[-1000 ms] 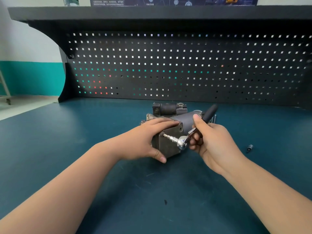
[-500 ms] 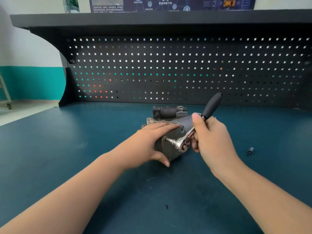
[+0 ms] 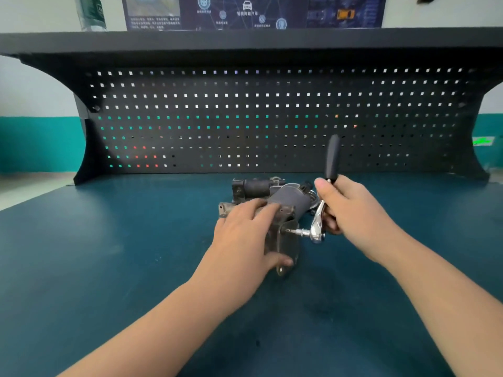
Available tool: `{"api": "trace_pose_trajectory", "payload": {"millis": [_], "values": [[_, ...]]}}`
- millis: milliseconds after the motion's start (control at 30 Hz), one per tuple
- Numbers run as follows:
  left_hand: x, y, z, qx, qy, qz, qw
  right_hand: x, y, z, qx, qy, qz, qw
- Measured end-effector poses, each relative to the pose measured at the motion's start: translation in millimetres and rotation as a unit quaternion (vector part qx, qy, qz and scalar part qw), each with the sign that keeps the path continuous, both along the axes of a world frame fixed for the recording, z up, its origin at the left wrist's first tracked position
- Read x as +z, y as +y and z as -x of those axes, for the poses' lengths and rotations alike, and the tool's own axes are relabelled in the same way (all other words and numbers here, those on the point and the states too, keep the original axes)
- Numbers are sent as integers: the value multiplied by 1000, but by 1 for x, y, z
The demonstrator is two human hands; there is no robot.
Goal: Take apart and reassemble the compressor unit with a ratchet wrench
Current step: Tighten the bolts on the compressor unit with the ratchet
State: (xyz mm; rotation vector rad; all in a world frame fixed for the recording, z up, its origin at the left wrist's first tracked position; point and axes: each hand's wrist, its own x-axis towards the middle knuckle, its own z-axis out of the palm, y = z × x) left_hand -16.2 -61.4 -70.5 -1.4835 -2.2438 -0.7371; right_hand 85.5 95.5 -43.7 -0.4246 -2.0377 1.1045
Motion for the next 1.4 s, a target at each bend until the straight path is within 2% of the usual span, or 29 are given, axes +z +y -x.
{"api": "trace_pose_trajectory", "payload": {"millis": [67, 100, 133, 167, 200, 233, 267, 300, 333, 367, 433, 500, 567, 633, 667, 733, 767, 800, 867, 900, 967, 1033, 1067, 1167, 1267, 1400], "values": [[4, -6, -11, 4, -11, -52, 999, 0, 0, 0, -4, -1, -6, 1000], [5, -7, -20, 7, -53, -61, 997, -1, 0, 1, -8, 0, -8, 1000], [6, -7, -30, 4, -141, -68, 988, -1, 0, 1, -11, 0, -13, 1000], [7, -4, -42, -13, -288, -81, 954, -1, 0, 1, -14, -1, -18, 1000], [10, 1, -52, -37, -465, -109, 878, -1, 0, 1, -17, -1, -22, 1000], [12, 9, -59, -50, -624, -134, 768, -1, -1, 1, -18, 0, -27, 999], [16, 17, -64, -57, -738, -161, 653, 0, -1, 1, -18, 1, -31, 999], [20, 24, -68, -61, -807, -185, 558, 0, -1, 0, -19, 4, -36, 999], [24, 30, -70, -65, -842, -208, 494, 0, -1, 0, -18, 8, -42, 999], [26, 35, -70, -68, -856, -231, 457, 0, -1, -1, -15, 13, -48, 999], [26, 41, -68, -77, -864, -262, 422, 0, -1, -2, 0, 24, -55, 998], [22, 41, -65, -83, -868, -259, 416, -1, -2, 0, 3, 35, -55, 998], [16, 42, -63, -75, -864, -261, 424, -3, -2, 4, -44, 31, -27, 998], [10, 45, -65, -69, -854, -266, 442, -7, -1, 8, -92, -4, 105, 990], [9, 46, -66, -73, -850, -268, 447, -9, -1, 8, -87, -33, 223, 970], [6, 47, -68, -81, -846, -275, 450, -14, -2, 5, -19, -95, 423, 901], [5, 48, -67, -75, -842, -277, 457, -16, -4, 3, 12, -106, 457, 883], [3, 49, -67, -63, -835, -277, 472, -16, -5, 2, 22, -101, 464, 880], [-2, 52, -64, -30, -809, -276, 518, -11, -6, 3, -7, -54, 416, 908], [-4, 53, -62, -21, -794, -278, 541, -9, -8, 4, -27, -14, 360, 932], [-6, 54, -59, -16, -763, -274, 586, -1, -12, 3, -53, 20, 182, 982], [-7, 54, -57, -13, -734, -264, 625, 2, -16, 1, -68, 36, 23, 997], [-7, 54, -57, -12, -720, -265, 642, 3, -18, -1, -64, 49, -13, 997], [-10, 56, -57, -18, -689, -268, 673, 2, -20, -4, -49, 68, -57, 995], [-12, 59, -56, -45, -674, -237, 698, 0, -18, -5, -32, 85, -55, 994], [-12, 58, -56, -56, -679, -218, 699, 0, -18, -5, -22, 88, -54, 994]]}}
